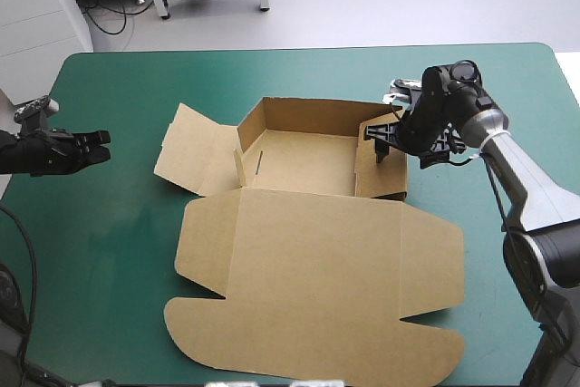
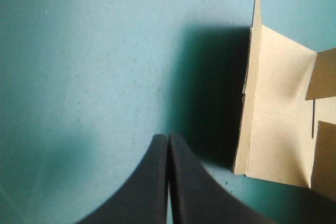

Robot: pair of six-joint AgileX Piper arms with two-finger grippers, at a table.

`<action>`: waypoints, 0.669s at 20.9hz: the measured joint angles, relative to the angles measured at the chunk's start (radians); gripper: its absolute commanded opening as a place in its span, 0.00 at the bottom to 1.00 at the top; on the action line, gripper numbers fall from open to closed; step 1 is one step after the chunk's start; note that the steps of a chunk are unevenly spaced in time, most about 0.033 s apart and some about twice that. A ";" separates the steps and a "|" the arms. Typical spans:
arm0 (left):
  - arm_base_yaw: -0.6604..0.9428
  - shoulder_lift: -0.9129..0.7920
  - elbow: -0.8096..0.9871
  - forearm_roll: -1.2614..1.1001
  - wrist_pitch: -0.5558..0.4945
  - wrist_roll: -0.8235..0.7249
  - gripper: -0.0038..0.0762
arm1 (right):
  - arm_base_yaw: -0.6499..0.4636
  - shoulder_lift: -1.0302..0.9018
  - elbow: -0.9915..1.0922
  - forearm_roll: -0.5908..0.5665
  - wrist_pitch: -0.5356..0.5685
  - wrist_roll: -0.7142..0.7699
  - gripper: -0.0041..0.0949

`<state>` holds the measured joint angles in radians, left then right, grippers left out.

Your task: Fold the box

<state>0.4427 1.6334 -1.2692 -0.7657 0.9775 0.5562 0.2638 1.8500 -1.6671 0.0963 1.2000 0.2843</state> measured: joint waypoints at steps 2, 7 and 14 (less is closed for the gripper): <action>0.000 0.000 0.000 -0.001 -0.005 0.002 0.01 | 0.000 0.023 0.000 -0.003 0.000 0.000 0.79; 0.000 0.013 0.000 -0.002 -0.009 0.007 0.01 | 0.000 0.045 0.000 -0.004 0.002 0.000 0.66; 0.000 0.041 0.001 -0.002 -0.008 0.009 0.01 | -0.001 0.045 0.000 -0.016 0.026 -0.027 0.03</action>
<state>0.4427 1.6744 -1.2684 -0.7678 0.9697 0.5649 0.2631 1.8949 -1.6671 0.0807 1.2258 0.2577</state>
